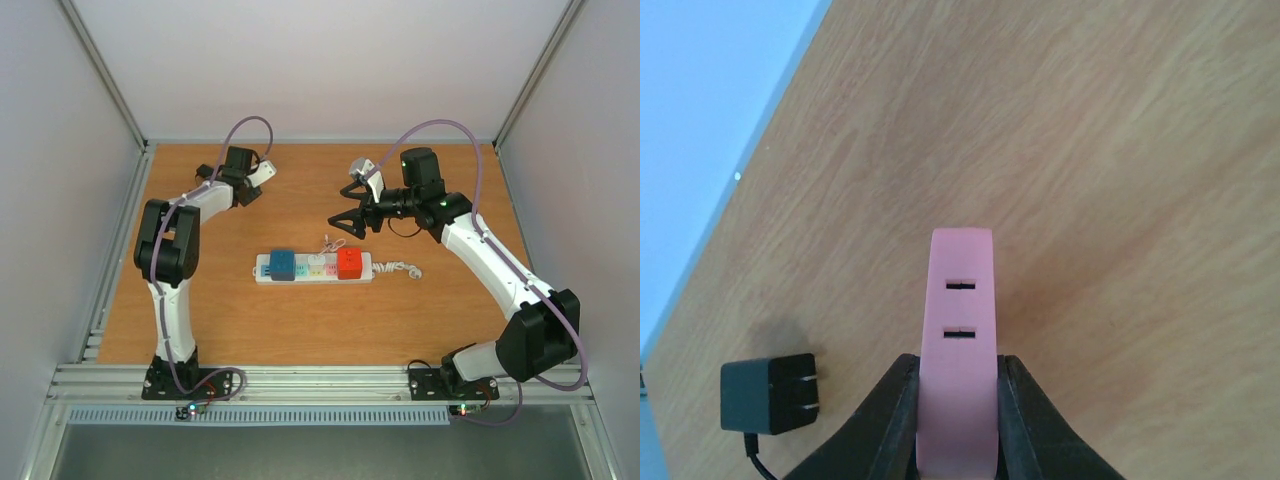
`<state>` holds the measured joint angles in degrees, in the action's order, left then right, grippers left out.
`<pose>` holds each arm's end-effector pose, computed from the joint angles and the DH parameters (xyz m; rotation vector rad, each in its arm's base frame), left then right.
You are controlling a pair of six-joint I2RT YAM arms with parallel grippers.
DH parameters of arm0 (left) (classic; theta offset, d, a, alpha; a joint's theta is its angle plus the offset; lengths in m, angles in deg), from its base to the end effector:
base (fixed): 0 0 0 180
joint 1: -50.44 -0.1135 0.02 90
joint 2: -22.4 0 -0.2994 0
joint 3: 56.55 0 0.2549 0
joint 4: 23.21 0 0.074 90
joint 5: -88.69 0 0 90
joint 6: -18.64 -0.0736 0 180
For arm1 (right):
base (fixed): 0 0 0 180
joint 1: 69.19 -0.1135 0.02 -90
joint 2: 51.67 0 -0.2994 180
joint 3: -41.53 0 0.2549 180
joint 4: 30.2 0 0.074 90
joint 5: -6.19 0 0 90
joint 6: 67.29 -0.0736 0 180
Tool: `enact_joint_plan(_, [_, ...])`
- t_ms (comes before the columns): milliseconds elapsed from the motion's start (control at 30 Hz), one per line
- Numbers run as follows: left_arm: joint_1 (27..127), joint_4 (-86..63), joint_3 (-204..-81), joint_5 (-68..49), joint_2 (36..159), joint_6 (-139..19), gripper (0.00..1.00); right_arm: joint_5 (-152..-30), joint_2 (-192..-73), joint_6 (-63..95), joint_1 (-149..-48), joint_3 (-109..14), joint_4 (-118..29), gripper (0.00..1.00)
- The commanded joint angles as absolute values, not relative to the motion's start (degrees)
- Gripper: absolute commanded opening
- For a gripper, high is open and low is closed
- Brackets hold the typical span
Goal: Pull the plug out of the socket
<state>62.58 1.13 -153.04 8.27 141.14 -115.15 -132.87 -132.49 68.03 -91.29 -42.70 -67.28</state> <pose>0.4920 -0.0933 0.1730 1.0624 2.1731 0.4573 0.2834 0.1751 0.3565 -1.4744 1.3538 0.6597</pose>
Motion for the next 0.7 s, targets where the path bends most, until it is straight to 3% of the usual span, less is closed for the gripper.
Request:
enact_joint_plan(0, [61.4, -3.7, -157.0, 11.8, 144.8, -119.4, 0.01, -131.9, -132.3, 69.2, -91.0, -42.8, -68.0, 0.95])
enact_joint_plan(200, [60.7, -7.0, -157.3, 14.2, 147.4, -123.3, 0.01, -131.8, -133.0, 69.2, -90.9, -43.3, -68.1, 0.95])
enact_joint_plan(400, [60.2, -7.9, -156.1, 14.4, 148.0, -126.5, 0.11, -131.7, -134.0, 69.3, -90.9, -44.2, -68.3, 0.96])
enact_joint_plan(667, [59.8, -5.8, -155.3, 12.2, 146.1, -126.2, 0.40, -132.2, -134.8, 69.6, -90.8, -44.8, -68.5, 0.96])
